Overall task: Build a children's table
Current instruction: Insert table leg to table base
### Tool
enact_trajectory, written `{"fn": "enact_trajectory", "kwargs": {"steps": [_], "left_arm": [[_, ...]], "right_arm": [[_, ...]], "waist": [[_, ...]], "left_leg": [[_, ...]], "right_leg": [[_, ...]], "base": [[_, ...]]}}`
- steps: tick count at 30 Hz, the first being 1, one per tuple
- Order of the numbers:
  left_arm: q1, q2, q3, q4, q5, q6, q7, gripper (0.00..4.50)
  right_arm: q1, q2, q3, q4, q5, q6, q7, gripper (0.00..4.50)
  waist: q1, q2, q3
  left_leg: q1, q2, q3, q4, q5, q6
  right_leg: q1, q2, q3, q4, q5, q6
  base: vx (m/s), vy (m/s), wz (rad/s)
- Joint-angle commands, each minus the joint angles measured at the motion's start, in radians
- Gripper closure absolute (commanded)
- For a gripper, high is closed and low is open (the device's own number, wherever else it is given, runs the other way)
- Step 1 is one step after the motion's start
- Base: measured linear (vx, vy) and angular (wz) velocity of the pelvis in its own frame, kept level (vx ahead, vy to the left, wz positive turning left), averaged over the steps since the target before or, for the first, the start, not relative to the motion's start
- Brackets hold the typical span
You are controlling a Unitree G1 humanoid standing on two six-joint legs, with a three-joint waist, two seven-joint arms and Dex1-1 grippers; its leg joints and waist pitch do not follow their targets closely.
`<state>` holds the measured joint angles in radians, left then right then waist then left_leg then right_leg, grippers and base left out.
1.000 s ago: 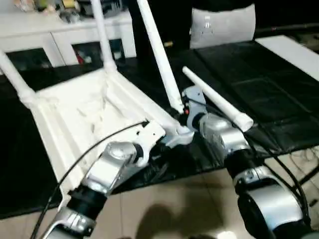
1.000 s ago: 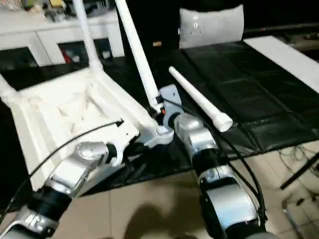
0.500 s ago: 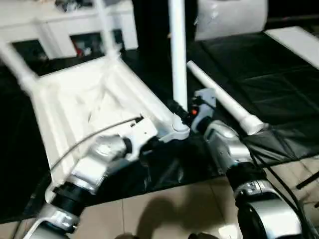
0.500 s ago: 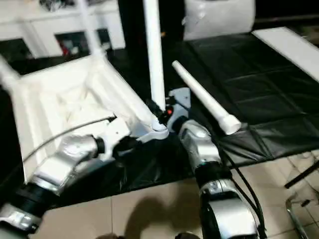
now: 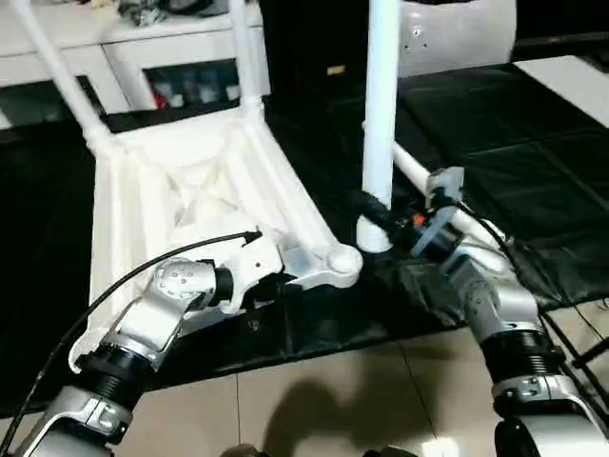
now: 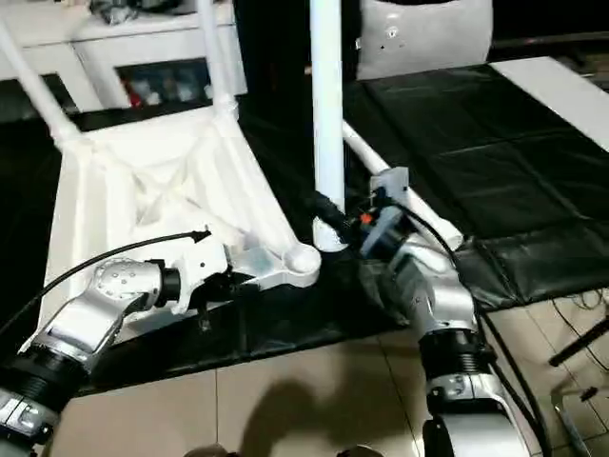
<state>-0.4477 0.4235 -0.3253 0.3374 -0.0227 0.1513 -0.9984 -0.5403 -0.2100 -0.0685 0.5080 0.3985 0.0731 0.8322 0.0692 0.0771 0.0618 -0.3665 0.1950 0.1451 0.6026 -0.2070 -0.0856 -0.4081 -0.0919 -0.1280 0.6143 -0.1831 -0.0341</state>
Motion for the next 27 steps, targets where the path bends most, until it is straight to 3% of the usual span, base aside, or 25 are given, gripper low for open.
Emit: {"fn": "enact_trajectory", "kwargs": {"steps": [1, 3, 4, 7, 10, 14, 18, 24, 27], "left_arm": [[-0.01, 0.003, 0.02, -0.041, -0.044, -0.017, -0.034, 3.64], [-0.011, -0.004, 0.044, -0.059, -0.077, -0.009, -0.041, 3.52], [-0.011, -0.009, 0.059, -0.069, -0.099, 0.0, -0.046, 3.52], [-0.018, -0.016, 0.082, -0.078, -0.132, 0.015, -0.053, 3.52], [-0.098, -0.065, 0.176, -0.063, -0.196, 0.127, 0.038, 3.52], [-0.155, -0.099, 0.222, -0.026, -0.194, 0.161, 0.13, 3.52], [-0.267, -0.17, 0.264, -0.002, -0.166, 0.239, 0.33, 3.52], [-0.307, -0.211, 0.26, -0.025, -0.154, 0.285, 0.392, 3.52], [-0.291, -0.251, 0.212, -0.132, -0.163, 0.308, 0.352, 3.52]], "right_arm": [[0.007, 0.002, 0.01, -0.028, 0.006, 0.006, -0.001, 2.62], [0.008, 0.004, 0.017, -0.031, -0.002, 0.007, -0.005, 2.62], [0.009, 0.005, 0.022, -0.034, -0.008, 0.008, -0.007, 2.62], [0.013, 0.008, 0.03, -0.044, -0.017, 0.011, -0.01, 2.62], [0.027, 0.026, 0.058, -0.084, -0.037, 0.027, -0.024, 2.62], [0.032, 0.036, 0.068, -0.092, -0.046, 0.029, -0.031, 2.62], [0.041, 0.037, 0.113, -0.097, -0.088, 0.025, -0.037, 2.62], [0.045, 0.039, 0.128, -0.108, -0.102, 0.029, -0.045, 2.62], [0.042, 0.038, 0.134, -0.1, -0.127, 0.025, -0.057, 2.62]], "waist": [[0.003, -0.008, -0.077], [0.004, -0.006, -0.082], [0.003, -0.006, -0.085], [0.005, -0.008, -0.084], [0.007, -0.012, -0.083], [0.014, -0.015, -0.08], [0.015, -0.019, -0.083], [0.022, -0.02, -0.088], [0.025, -0.02, -0.094]], "left_leg": [[-0.006, 0.029, 0.002, -0.068, -0.106, 0.068], [-0.006, 0.029, 0.002, -0.063, -0.062, 0.081], [-0.009, 0.03, 0.002, -0.059, -0.024, 0.096], [-0.008, 0.026, 0.005, -0.056, -0.023, 0.111], [-0.006, 0.026, 0.01, -0.057, -0.032, 0.109], [-0.006, 0.023, 0.009, -0.057, -0.055, 0.093], [-0.009, 0.021, 0.011, -0.052, -0.02, 0.097], [-0.015, 0.019, 0.008, -0.046, 0.025, 0.129], [-0.018, 0.023, 0.005, -0.039, 0.069, 0.149]], "right_leg": [[0.07, -0.062, 0.063, -0.077, -0.225, -0.167], [0.07, -0.061, 0.064, -0.067, -0.149, -0.189], [0.072, -0.059, 0.063, -0.057, -0.07, -0.217], [0.073, -0.059, 0.063, -0.056, -0.054, -0.229], [0.072, -0.058, 0.064, -0.059, -0.087, -0.222], [0.074, -0.059, 0.062, -0.071, -0.176, -0.188], [0.073, -0.052, 0.062, -0.067, -0.145, -0.173], [0.075, -0.054, 0.06, -0.062, -0.091, -0.186], [0.074, -0.056, 0.061, -0.05, -0.029, -0.208]], "base": [[0.0, 0.0, 0.0], [0.0, 0.0, 0.0], [0.0, 0.0, 0.0], [0.0, 0.0, 0.0], [0.0, 0.0, 0.0], [0.0, 0.0, 0.0], [0.0, 0.0, 0.0], [0.0, 0.0, 0.0], [0.0, 0.0, 0.0]]}}
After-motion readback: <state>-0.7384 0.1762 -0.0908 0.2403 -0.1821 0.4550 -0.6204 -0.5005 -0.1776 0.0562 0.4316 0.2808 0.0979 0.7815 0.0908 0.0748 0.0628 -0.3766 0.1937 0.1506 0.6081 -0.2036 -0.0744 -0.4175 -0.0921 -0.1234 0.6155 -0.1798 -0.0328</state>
